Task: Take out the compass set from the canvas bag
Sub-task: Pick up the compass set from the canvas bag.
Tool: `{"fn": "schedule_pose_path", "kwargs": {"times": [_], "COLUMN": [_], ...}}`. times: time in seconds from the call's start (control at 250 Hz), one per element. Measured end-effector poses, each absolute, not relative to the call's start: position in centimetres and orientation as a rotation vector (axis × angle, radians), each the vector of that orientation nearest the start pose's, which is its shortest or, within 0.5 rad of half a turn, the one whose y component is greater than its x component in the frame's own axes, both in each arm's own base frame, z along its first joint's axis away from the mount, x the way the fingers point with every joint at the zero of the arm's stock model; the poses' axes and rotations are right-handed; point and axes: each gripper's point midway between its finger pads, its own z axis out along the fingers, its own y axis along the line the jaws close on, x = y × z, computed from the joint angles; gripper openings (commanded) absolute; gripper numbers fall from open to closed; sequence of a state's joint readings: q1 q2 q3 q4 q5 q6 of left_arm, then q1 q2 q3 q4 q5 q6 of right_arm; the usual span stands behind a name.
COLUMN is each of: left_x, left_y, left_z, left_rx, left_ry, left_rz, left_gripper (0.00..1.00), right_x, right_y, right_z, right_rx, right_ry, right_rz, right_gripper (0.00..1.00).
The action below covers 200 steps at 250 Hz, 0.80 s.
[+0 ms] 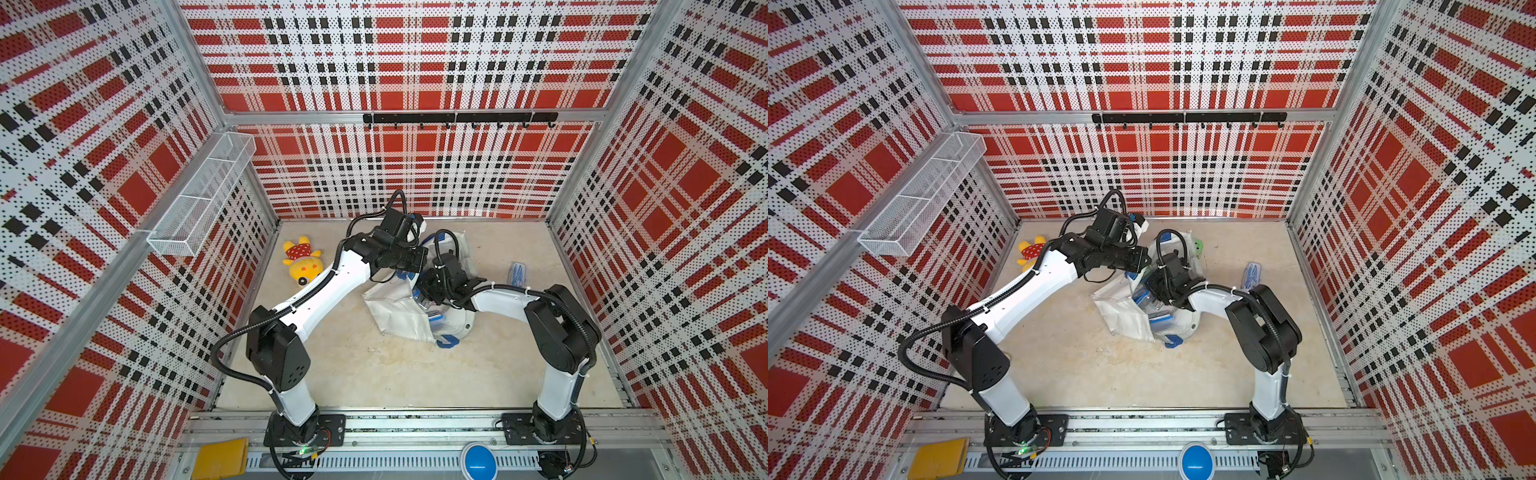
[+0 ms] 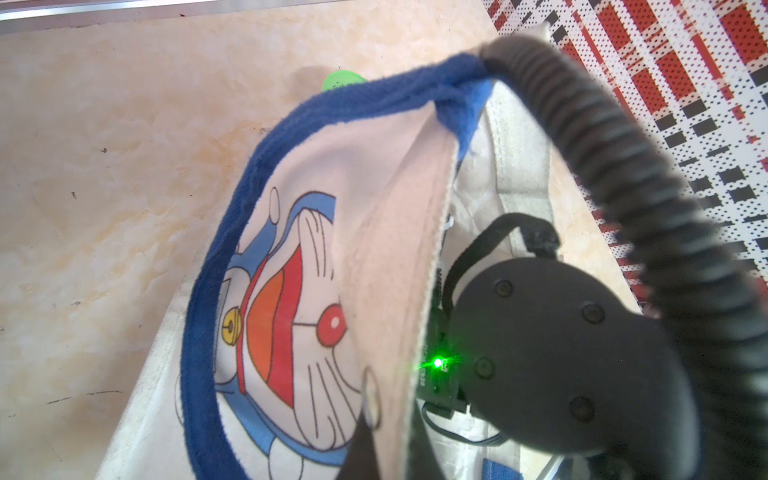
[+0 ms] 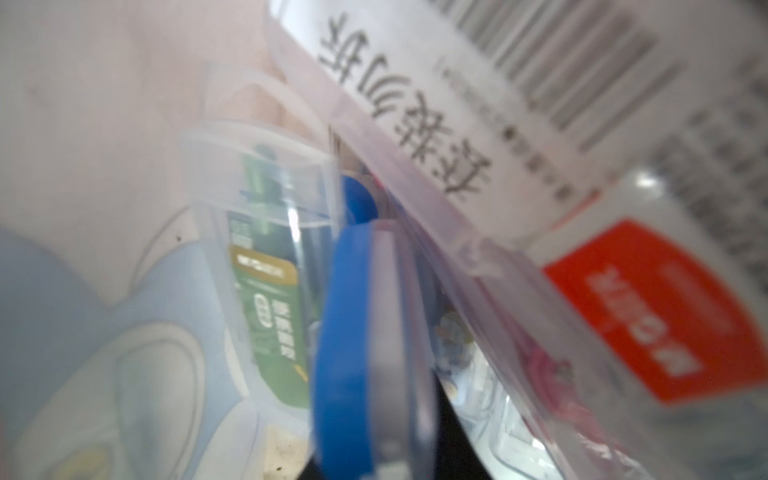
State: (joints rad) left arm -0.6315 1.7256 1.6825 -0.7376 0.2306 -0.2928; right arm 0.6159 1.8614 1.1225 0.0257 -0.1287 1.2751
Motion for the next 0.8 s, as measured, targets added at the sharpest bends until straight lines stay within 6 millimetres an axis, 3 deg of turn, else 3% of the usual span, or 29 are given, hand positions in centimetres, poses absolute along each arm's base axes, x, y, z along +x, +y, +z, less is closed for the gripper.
{"fn": "schedule_pose_path", "kwargs": {"times": [0.3, 0.508, 0.8], "left_x": [36.8, 37.1, 37.3], "left_y": [-31.1, -30.7, -30.4], "left_z": [25.5, 25.5, 25.5], "left_rx": [0.49, 0.466, 0.449], "left_ry": [2.39, 2.395, 2.398], "left_rz": [-0.717, -0.717, -0.717], "left_gripper": [0.0, 0.0, 0.0], "right_x": [38.7, 36.8, 34.7], "right_y": [30.1, 29.3, 28.5], "right_z": [10.3, 12.0, 18.0], "right_rx": [0.688, 0.564, 0.237], "right_ry": [2.447, 2.506, 2.506], "right_rz": [1.011, 0.963, 0.964], "right_gripper": [0.12, 0.11, 0.11]}}
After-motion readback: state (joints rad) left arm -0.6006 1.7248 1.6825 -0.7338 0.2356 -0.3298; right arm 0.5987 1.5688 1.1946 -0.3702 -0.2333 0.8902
